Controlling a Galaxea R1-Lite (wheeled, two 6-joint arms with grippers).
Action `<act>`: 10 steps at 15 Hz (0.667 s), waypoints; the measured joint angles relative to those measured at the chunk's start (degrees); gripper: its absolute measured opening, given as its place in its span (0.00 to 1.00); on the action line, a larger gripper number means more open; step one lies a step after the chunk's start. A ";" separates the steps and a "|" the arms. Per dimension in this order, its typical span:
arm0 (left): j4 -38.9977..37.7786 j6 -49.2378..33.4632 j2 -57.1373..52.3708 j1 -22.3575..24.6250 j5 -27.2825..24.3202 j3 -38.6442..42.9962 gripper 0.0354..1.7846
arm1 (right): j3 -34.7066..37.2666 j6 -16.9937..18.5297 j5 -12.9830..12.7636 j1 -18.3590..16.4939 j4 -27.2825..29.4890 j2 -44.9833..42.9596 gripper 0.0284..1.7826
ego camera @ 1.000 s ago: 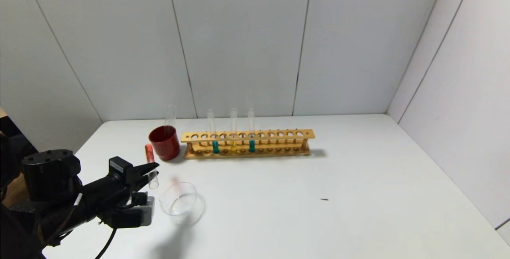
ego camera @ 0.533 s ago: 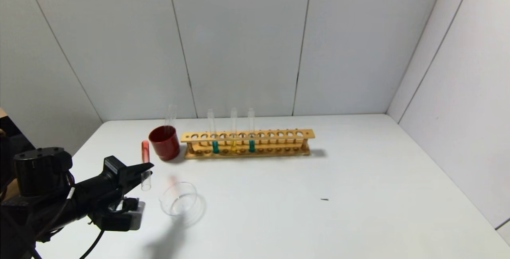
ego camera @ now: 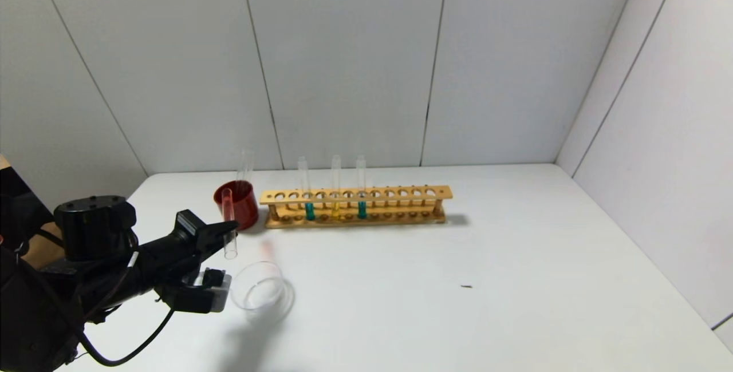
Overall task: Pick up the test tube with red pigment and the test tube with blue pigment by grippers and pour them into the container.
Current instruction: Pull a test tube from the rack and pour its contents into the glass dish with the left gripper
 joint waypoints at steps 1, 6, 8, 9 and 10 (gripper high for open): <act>-0.01 0.33 0.41 -0.01 0.39 -0.30 0.17 | 0.00 0.00 0.00 0.00 0.00 0.00 0.98; 0.05 2.58 2.45 -0.12 1.51 -1.94 0.17 | 0.00 0.00 -0.02 0.00 0.00 0.00 0.98; 0.05 2.62 3.02 -0.12 1.57 -2.49 0.17 | 0.00 0.00 0.00 0.00 0.00 0.00 0.98; 0.05 2.78 3.30 -0.12 1.57 -2.60 0.17 | 0.00 0.02 0.00 0.00 0.00 0.00 0.98; 0.05 3.00 3.56 -0.12 1.60 -2.73 0.17 | 0.00 0.02 -0.02 0.00 0.00 0.00 0.98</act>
